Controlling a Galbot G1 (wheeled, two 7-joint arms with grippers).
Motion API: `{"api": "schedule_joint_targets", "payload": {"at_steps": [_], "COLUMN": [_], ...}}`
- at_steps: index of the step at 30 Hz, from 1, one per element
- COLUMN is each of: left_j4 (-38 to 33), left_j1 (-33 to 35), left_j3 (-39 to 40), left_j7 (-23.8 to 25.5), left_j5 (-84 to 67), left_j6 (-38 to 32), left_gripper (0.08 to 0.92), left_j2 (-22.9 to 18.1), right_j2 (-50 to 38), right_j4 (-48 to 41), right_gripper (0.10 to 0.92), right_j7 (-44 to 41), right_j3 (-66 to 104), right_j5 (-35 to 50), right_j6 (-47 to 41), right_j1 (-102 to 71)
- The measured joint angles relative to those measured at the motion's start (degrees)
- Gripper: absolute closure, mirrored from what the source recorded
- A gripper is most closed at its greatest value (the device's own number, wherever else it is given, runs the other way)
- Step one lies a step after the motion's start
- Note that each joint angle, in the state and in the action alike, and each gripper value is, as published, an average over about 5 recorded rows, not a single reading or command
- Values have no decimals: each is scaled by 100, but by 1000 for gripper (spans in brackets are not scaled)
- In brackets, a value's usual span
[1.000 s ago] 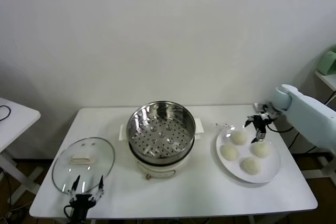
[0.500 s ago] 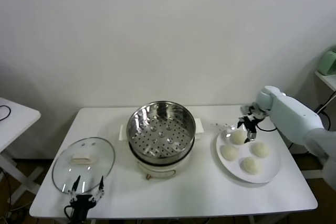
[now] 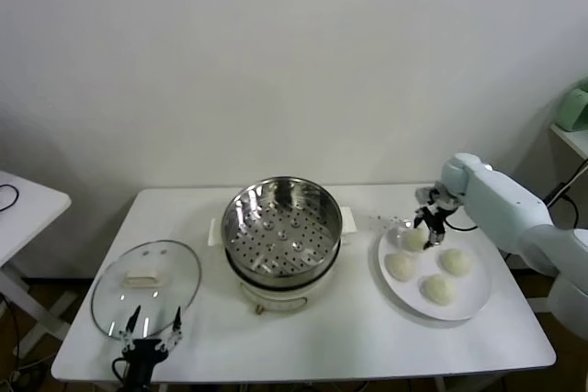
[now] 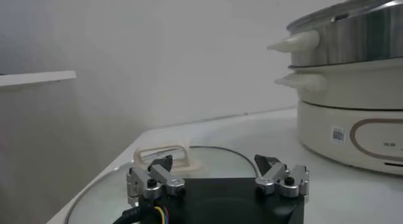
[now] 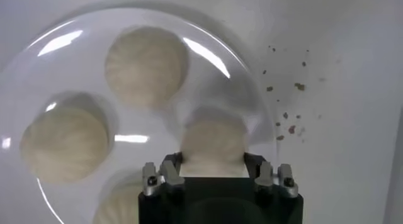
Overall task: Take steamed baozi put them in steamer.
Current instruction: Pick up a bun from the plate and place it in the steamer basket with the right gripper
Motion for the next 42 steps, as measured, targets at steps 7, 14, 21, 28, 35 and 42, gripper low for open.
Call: {"api": "schedule_joint_targets", "payload": {"at_steps": [7, 14, 21, 28, 35, 42], "left_j4": [-18, -20, 9, 27, 37, 102], "left_j1": [42, 67, 68, 49, 11, -36], "left_j3": [-45, -85, -80, -78, -81, -94], "left_j7": [-14, -27, -34, -39, -44, -62], "left_j5": [0, 4, 21, 34, 36, 37], "left_j6": [-23, -58, -75, -97, -112, -145], "left_gripper": [177, 177, 177, 177, 177, 177], "left_j2": [1, 0, -21, -33, -40, -51], "right_j2": [-270, -340, 16, 703, 1374, 1782], "right_j4": [613, 1629, 2629, 3181, 3064, 2737], "right_gripper": [375, 373, 372, 374, 375, 376], "right_j7": [-97, -248, -225, -76, 56, 205], "right_j3": [-704, -1825, -2574, -2999, -3184, -3197], "right_j5": [666, 1841, 2638, 2742, 2328, 1648], "right_j6": [86, 290, 807, 1461, 2070, 2484], "right_j1": [759, 2182, 3368, 3836, 3714, 3288]}}
